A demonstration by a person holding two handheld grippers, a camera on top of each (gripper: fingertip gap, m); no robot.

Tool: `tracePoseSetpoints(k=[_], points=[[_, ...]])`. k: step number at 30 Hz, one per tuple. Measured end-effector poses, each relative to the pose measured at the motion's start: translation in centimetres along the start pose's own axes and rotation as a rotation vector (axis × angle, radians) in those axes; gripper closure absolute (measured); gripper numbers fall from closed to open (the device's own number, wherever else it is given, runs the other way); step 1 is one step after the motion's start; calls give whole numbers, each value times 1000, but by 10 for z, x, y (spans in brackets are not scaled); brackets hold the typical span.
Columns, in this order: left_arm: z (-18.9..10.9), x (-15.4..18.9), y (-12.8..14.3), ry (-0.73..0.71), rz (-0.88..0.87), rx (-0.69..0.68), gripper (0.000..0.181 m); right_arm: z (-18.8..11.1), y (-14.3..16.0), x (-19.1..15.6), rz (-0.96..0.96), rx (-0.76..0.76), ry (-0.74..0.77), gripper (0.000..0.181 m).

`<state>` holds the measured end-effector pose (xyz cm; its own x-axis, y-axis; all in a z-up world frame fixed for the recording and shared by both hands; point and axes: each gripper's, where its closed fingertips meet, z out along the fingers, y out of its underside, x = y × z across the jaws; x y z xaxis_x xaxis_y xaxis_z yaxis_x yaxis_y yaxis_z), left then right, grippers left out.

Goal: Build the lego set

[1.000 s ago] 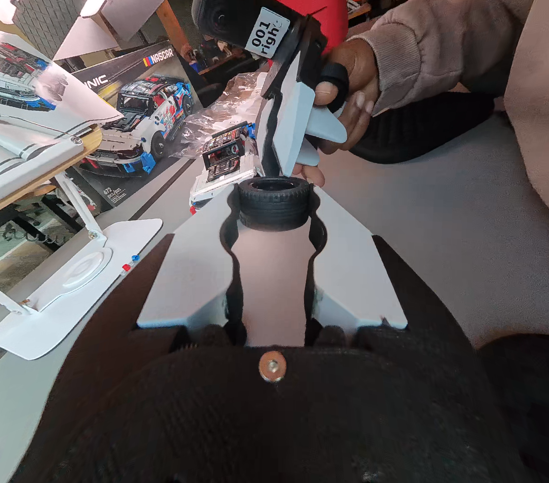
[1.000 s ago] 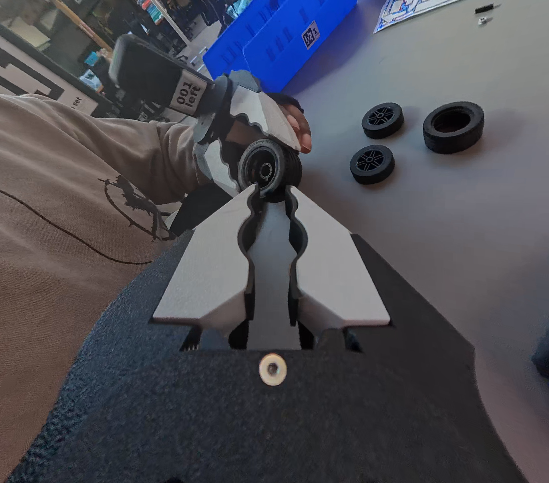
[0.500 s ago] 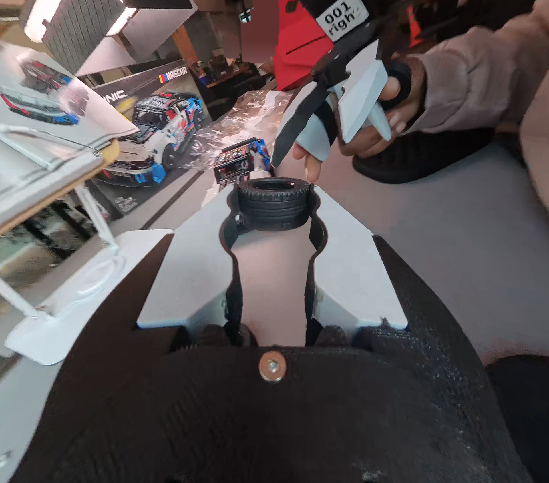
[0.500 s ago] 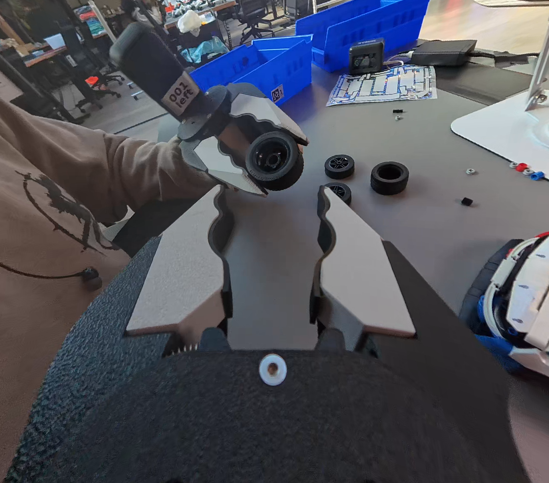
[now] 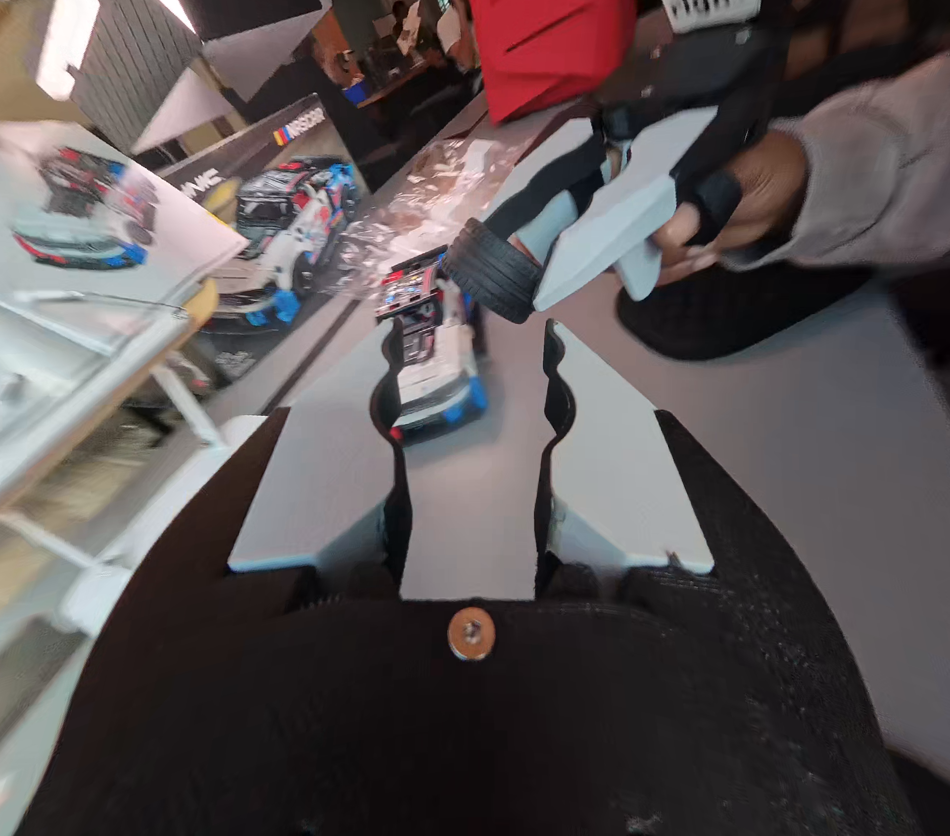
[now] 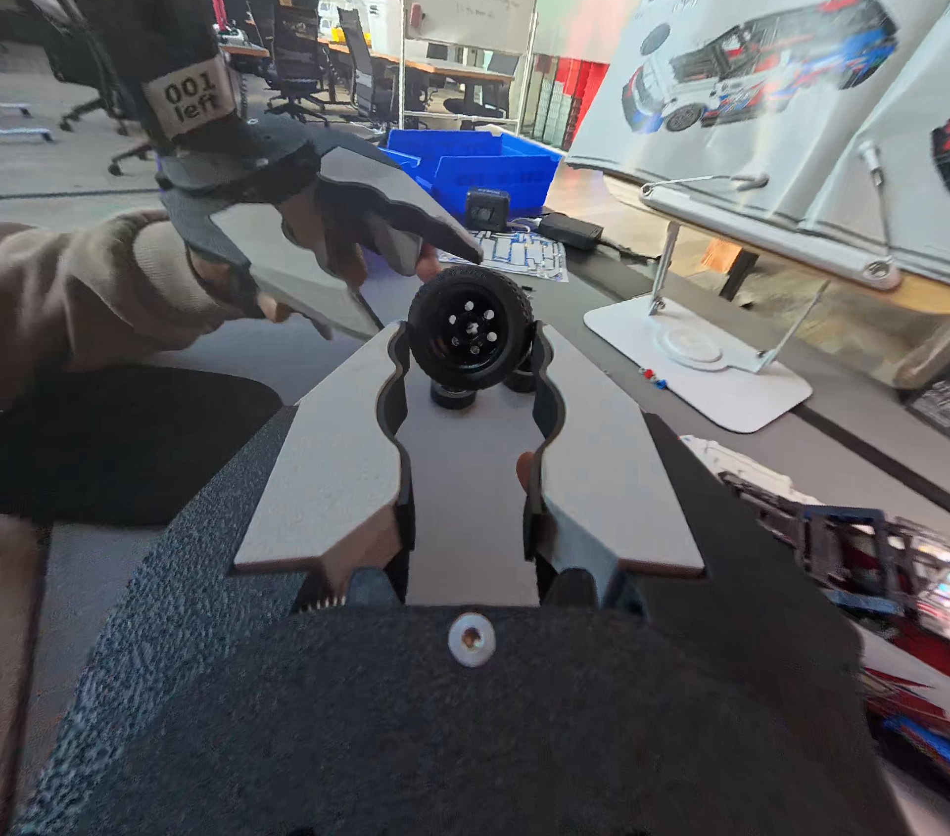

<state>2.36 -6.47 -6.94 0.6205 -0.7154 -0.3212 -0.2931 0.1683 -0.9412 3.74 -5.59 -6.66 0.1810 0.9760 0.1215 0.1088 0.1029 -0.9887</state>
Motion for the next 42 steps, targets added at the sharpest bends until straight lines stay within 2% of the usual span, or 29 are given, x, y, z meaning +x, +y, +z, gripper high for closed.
tracePoseSetpoints(k=[3, 5, 8, 9, 10, 11, 13, 16, 19, 21, 22, 25, 27, 30, 33, 36, 38, 40, 42], points=[[-8, 1, -21, 136, -400, 131, 128, -19, -11, 1, -273, 77, 106, 136], [-6, 9, -34, 227, -533, 177, 125, -23, -19, -7, -457, 103, 156, 136], [3, 32, -44, 326, -539, 149, 132, -20, -27, -18, -635, 100, 220, 136], [6, 36, -43, 317, -495, 126, 139, -17, -27, -22, -676, 93, 219, 135], [9, 35, -43, 272, -433, 117, 157, -15, -26, -24, -709, 75, 228, 135], [9, 33, -42, 229, -365, 105, 158, -14, -26, -22, -742, 61, 254, 135], [8, 29, -34, 172, -247, 56, 159, -11, -20, -21, -737, 30, 232, 136], [2, 2, -6, 3, -44, -60, 159, -19, -1, -3, -668, -84, 175, 133], [-8, -21, 50, -60, -18, -287, 158, -43, 24, 41, -548, -250, 180, 123], [-11, -21, 95, -8, -124, -433, 158, -62, 46, 75, -514, -372, 176, 125], [-12, -10, 113, 79, -235, -481, 158, -70, 58, 96, -522, -449, 177, 126], [-7, 7, 136, 255, -608, -458, 158, -88, 96, 161, -566, -710, 153, 128], [-7, 9, 149, 293, -716, -470, 158, -88, 109, 196, -573, -823, 95, 124], [-11, 5, 154, 289, -722, -474, 157, -73, 121, 227, -574, -934, -59, 109], [-18, -17, 161, 181, -685, -497, 149, -57, 133, 250, -596, -1046, -193, 84], [-25, -44, 157, 61, -640, -469, 131, -39, 150, 261, -618, -1107, -302, 68], [-25, -59, 144, 3, -598, -419, 122, -35, 171, 261, -609, -1185, -378, 63], [-17, -65, 134, -7, -571, -397, 112, -32, 191, 253, -577, -1241, -438, 67], [-5, -61, 132, 21, -525, -424, 100, -27, 193, 243, -555, -1255, -466, 69]])
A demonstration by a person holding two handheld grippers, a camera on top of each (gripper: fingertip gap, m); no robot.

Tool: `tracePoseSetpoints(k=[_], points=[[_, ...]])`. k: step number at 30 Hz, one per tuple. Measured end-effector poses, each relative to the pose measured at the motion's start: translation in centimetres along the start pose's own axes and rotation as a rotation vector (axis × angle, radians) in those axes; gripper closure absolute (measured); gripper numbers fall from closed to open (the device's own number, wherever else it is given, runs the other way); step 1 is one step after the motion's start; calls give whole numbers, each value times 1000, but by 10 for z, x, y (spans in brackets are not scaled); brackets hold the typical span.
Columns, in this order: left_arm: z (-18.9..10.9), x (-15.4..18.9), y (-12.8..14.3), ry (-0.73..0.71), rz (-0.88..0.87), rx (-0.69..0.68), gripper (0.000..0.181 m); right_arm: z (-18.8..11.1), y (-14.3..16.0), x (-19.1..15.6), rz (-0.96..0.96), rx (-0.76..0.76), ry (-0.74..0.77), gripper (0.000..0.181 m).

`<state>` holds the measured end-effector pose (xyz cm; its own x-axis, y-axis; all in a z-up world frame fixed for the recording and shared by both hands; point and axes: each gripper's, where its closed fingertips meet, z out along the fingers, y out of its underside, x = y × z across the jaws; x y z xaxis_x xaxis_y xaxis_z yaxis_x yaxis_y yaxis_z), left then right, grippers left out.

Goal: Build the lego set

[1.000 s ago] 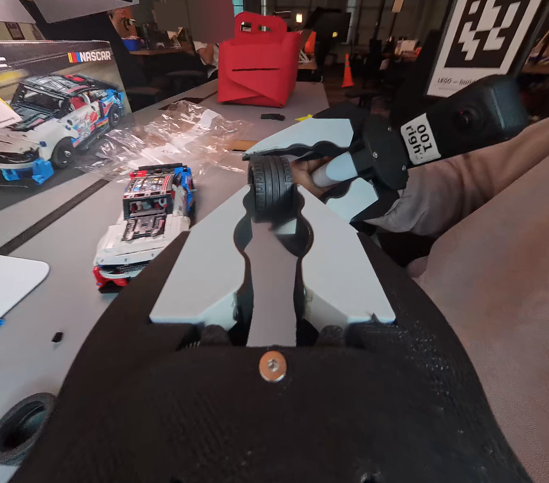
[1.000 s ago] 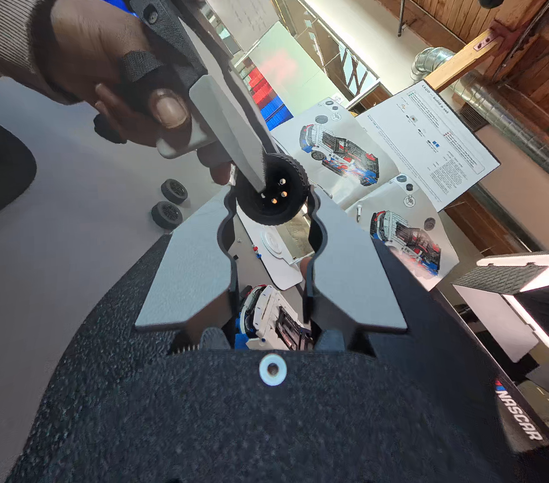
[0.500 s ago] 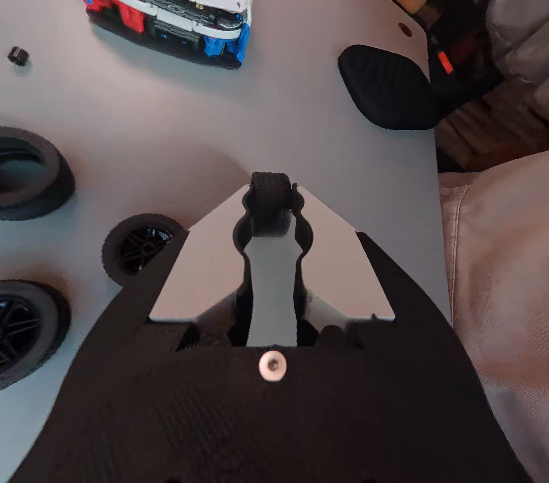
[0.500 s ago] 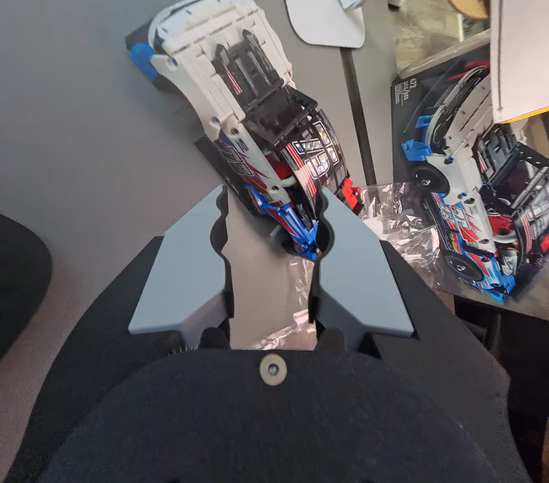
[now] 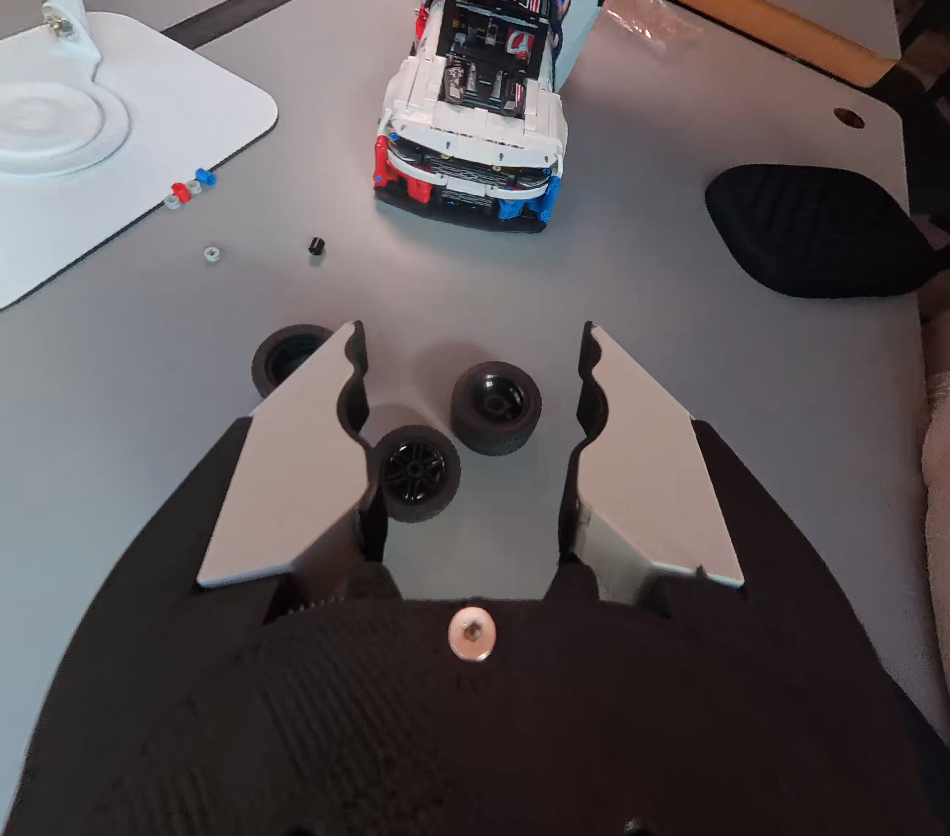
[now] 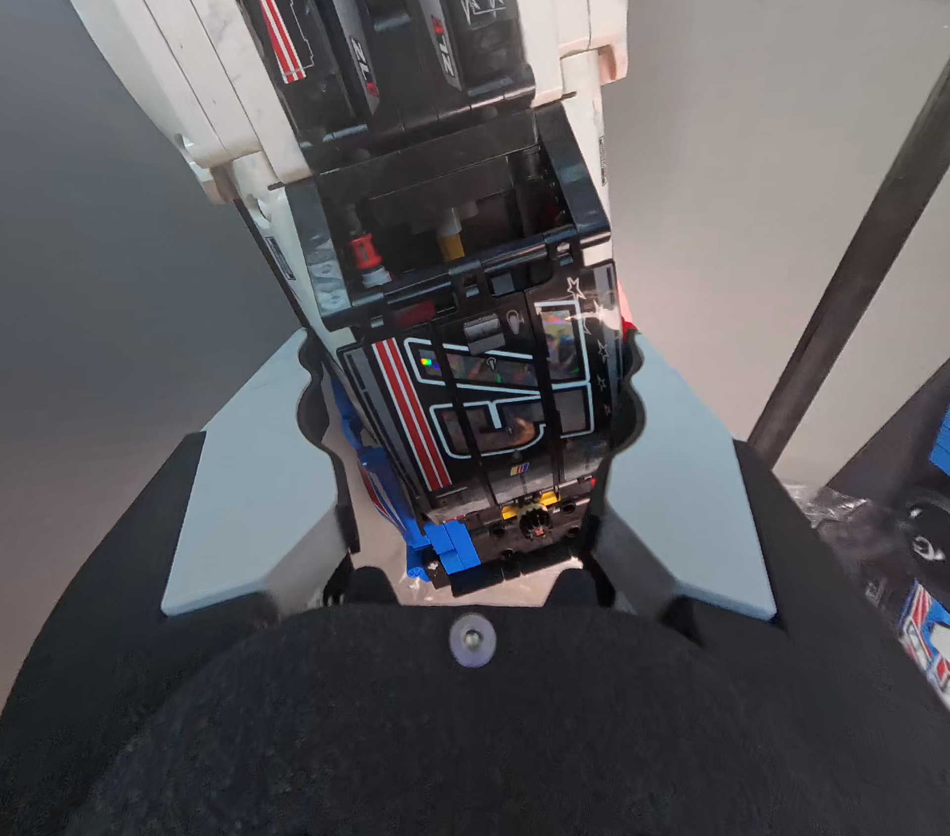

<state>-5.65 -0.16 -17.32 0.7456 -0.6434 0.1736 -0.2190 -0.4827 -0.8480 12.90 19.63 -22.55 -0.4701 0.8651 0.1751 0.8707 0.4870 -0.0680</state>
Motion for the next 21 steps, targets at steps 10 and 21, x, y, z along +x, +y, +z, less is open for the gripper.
tracePoseSetpoints(k=[10, 21], points=[[64, -2, 21, 135, 216, -297, 54, -32, -78, -45, 125, 363, 81, 73], [86, -2, 29, 16, 395, -386, 47, -7, 21, -70, 711, 634, 42, 82]])
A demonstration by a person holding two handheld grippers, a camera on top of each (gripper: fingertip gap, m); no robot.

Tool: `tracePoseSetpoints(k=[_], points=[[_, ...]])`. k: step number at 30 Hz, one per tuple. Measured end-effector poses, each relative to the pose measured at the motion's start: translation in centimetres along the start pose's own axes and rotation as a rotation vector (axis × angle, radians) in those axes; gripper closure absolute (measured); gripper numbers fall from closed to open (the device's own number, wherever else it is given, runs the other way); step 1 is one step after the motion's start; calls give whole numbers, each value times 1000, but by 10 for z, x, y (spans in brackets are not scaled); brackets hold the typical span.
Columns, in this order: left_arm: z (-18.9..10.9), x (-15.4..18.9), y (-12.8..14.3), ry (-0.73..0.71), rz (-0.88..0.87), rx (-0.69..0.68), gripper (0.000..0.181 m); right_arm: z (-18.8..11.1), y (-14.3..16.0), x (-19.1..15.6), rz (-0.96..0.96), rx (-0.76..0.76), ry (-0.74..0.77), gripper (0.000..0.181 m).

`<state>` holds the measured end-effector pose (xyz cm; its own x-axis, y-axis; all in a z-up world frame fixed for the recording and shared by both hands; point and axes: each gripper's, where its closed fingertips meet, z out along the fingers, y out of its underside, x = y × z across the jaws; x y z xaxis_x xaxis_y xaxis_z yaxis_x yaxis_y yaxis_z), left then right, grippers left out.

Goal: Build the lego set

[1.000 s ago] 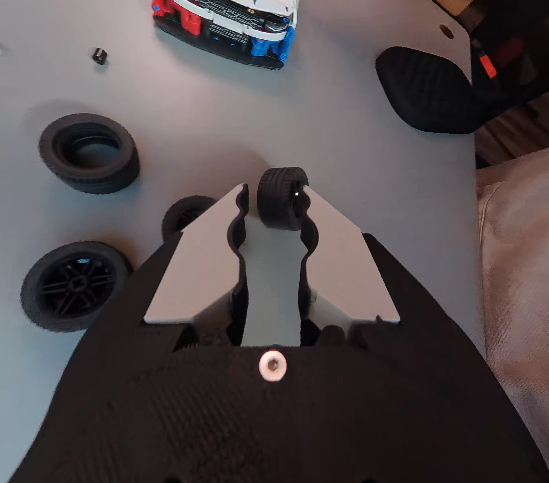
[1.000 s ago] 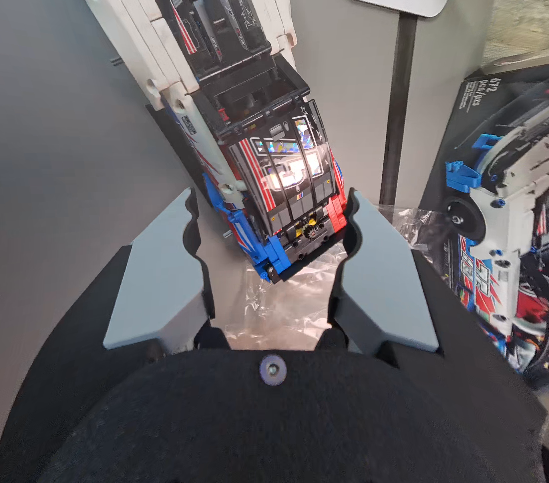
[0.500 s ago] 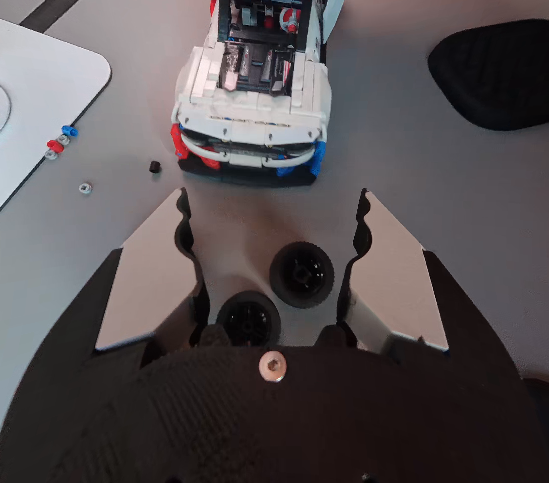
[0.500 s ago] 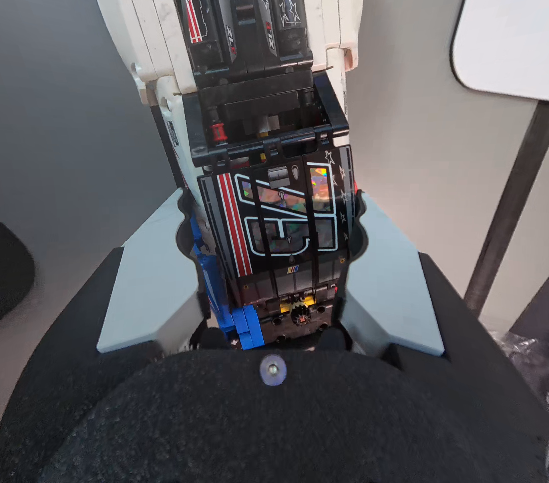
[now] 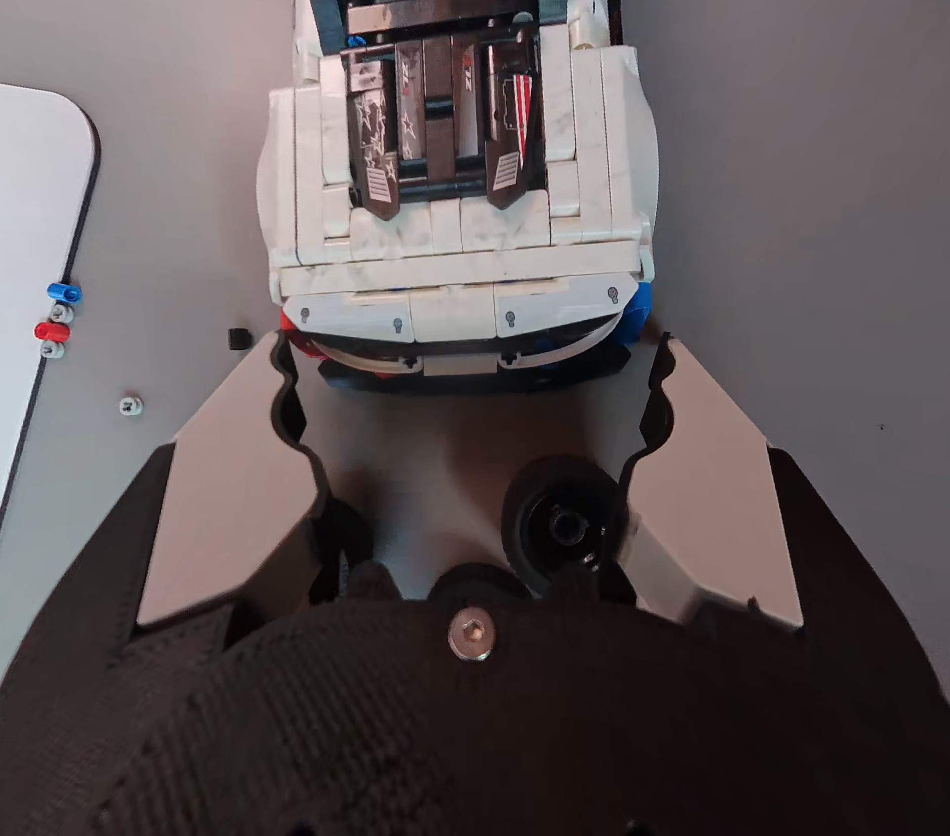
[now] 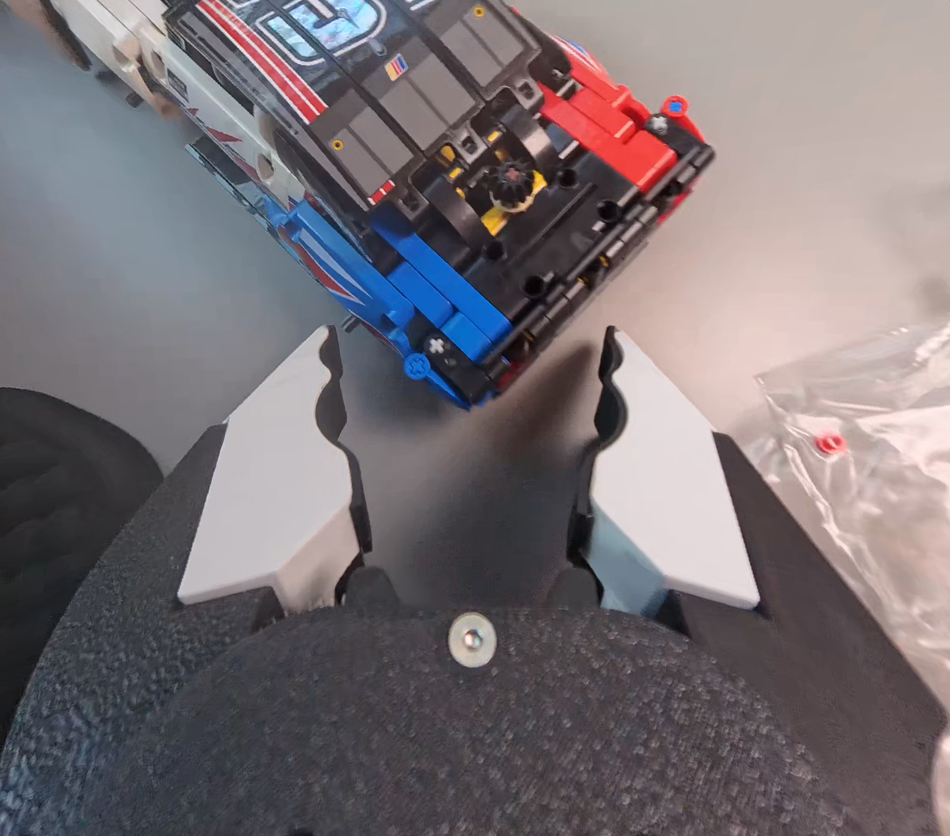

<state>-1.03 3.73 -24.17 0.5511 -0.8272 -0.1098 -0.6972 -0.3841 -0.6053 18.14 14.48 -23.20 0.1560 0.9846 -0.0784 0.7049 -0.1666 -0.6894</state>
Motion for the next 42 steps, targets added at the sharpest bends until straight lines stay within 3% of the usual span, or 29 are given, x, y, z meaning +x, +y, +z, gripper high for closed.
tracePoseSetpoints(k=[3, 7, 13, 22, 28, 34, 38, 42], points=[[1, 0, -4, -1, 7, 22, 57, 13, -6, 6, -69, 13, 109, 84], [-1, 1, -5, -2, -15, 79, 59, 12, -14, 7, -26, 96, 137, 92], [-16, 6, -14, 13, -38, 177, 63, -24, -47, -5, -49, 160, 216, 95], [-93, -1, -60, -119, 37, 369, 64, -111, -149, -38, -201, 312, 382, 96], [-179, -10, -104, -264, 145, 485, 64, -186, -238, -76, -359, 450, 523, 98], [-268, -19, -147, -406, 270, 535, 64, -250, -308, -111, -483, 540, 629, 95], [-305, -20, -165, -460, 325, 541, 64, -273, -330, -121, -510, 579, 664, 96], [-301, -18, -161, -456, 335, 510, 64, -261, -317, -114, -473, 588, 653, 95]])
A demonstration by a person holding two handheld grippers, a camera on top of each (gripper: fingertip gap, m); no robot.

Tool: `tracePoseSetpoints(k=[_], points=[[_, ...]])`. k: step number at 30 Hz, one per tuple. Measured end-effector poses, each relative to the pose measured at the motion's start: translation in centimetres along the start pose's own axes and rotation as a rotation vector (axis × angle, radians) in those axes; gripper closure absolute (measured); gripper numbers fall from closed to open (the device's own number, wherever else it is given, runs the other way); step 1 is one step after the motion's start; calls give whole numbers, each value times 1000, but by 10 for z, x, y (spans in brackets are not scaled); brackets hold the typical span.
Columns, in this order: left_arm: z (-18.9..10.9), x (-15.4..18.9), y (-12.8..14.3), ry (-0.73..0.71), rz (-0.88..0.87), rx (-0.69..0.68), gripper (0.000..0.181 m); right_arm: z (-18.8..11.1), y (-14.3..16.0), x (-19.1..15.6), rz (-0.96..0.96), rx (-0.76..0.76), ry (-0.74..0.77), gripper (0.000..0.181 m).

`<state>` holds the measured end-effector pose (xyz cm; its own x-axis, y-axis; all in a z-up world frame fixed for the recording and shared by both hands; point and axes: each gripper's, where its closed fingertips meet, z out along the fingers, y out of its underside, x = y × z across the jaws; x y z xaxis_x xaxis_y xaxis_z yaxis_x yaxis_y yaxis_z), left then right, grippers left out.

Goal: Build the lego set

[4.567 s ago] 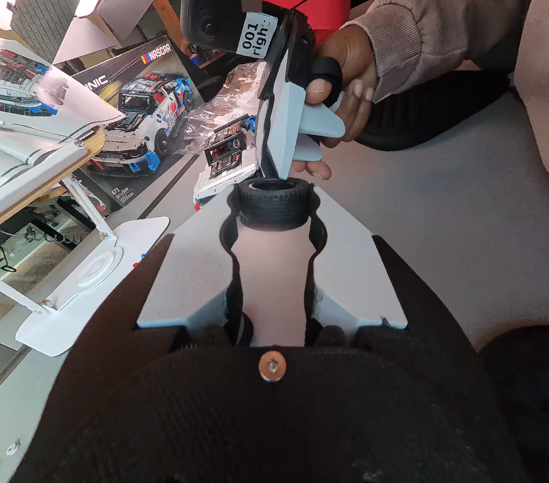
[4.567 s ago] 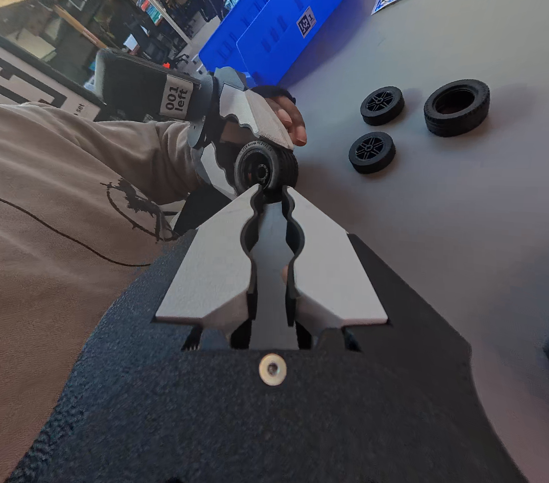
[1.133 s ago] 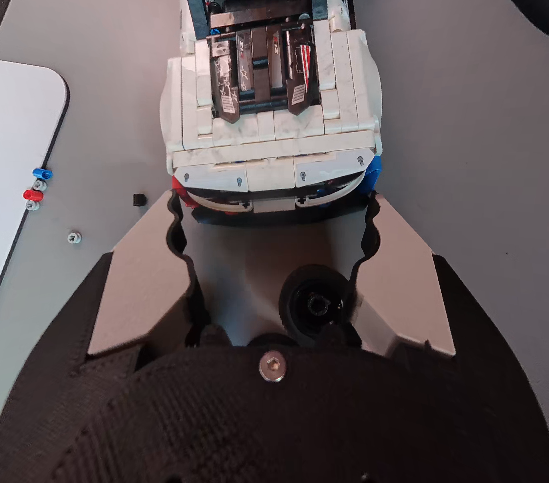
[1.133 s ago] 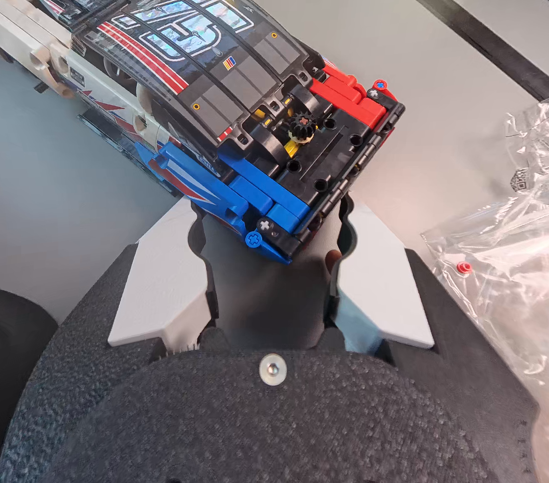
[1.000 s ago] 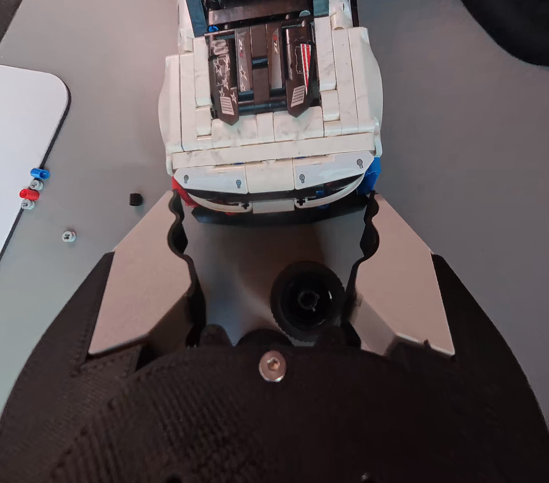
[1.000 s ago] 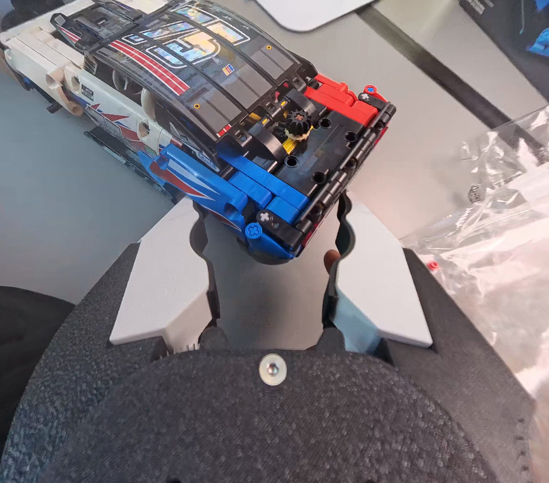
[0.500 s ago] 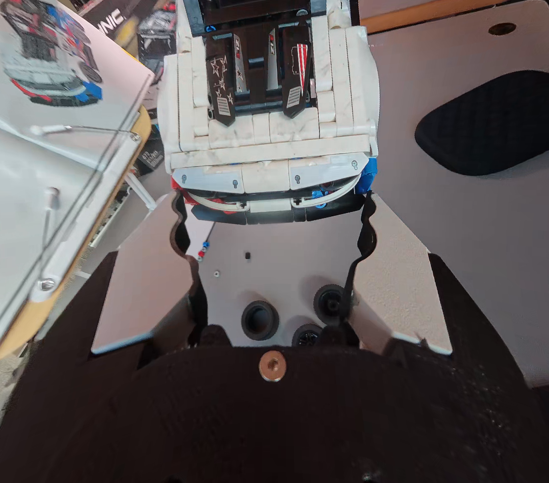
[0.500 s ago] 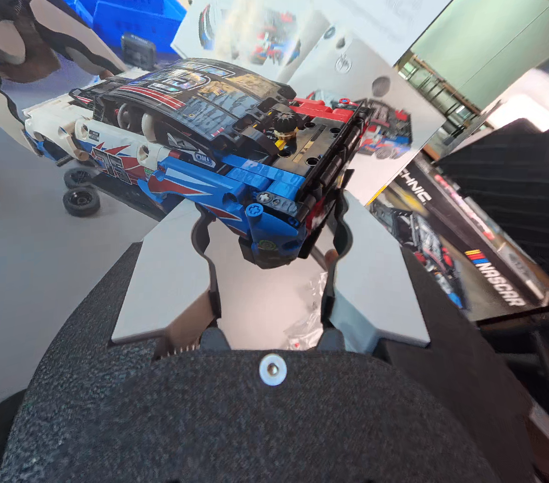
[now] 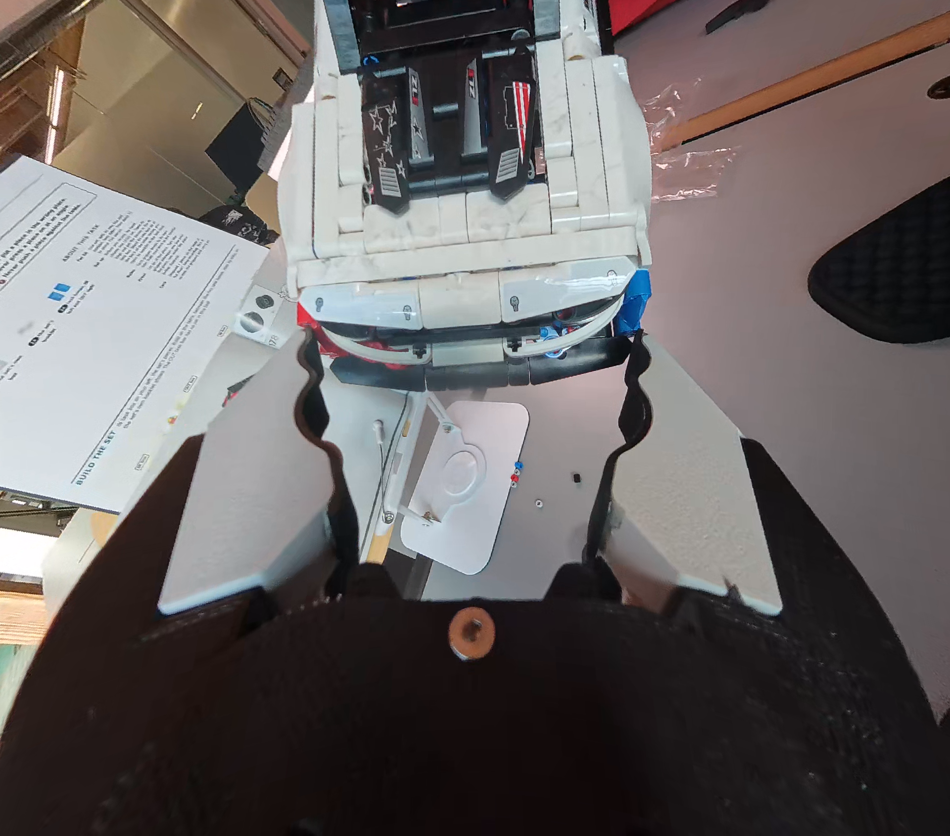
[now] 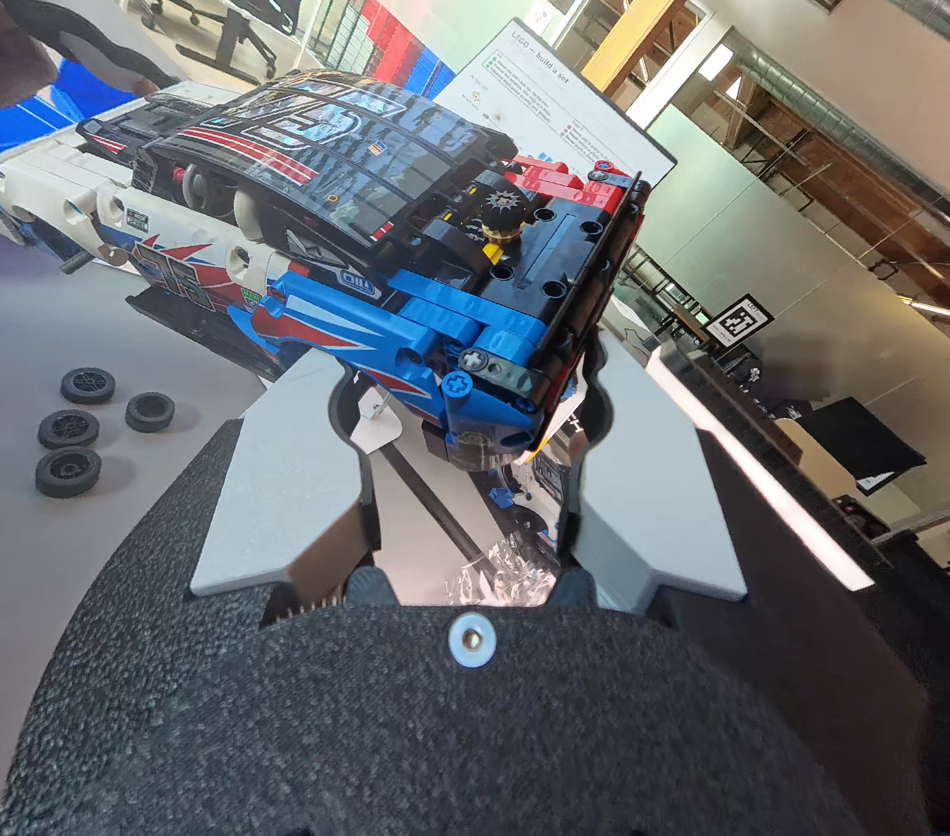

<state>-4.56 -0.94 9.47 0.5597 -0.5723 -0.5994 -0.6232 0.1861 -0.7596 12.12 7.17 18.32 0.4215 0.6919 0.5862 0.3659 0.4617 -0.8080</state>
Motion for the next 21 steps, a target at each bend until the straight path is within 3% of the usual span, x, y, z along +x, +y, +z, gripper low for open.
tracePoseSetpoints(k=[11, 21], points=[[42, 39, 54, 124, -49, -93, 65, 2, 79, -28, 119, -65, 6, 95], [97, 91, 109, 296, -142, -170, 65, -2, 169, -50, 238, -192, 8, 96]])
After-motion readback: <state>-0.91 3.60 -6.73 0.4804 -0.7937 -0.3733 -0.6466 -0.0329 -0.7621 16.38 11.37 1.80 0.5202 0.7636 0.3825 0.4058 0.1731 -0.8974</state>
